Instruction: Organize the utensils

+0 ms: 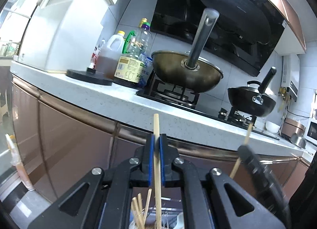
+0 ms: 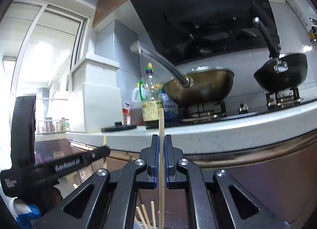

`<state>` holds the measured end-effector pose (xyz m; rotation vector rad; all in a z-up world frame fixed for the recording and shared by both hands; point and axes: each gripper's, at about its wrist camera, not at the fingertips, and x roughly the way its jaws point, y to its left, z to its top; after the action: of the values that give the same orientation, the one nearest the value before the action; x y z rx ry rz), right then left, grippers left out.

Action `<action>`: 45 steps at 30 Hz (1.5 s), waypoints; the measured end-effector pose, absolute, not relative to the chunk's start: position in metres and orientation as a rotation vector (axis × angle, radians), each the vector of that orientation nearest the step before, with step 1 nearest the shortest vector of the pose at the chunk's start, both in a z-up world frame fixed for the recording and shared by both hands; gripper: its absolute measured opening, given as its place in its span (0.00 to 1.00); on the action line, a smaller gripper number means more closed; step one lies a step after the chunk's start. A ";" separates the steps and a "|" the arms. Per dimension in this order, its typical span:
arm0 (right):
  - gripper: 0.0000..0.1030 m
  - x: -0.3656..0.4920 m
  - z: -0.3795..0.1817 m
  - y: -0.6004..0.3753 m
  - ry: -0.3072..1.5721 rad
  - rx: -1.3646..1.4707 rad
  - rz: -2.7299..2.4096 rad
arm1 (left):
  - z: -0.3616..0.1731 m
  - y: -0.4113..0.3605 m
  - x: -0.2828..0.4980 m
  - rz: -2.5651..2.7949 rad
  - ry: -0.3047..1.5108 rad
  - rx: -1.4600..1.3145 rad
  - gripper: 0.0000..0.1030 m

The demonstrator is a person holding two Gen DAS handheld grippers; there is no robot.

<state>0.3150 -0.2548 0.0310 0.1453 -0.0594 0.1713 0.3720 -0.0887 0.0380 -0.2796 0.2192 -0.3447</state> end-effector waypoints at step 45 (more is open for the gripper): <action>0.64 0.124 -0.029 -0.264 0.312 0.183 -0.073 | -0.023 -0.058 0.182 -0.162 0.463 -0.112 0.52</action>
<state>0.1238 -0.2636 -0.0291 0.1826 0.3125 -0.0727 0.1818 -0.0579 -0.0226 -0.1124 0.4629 -0.1615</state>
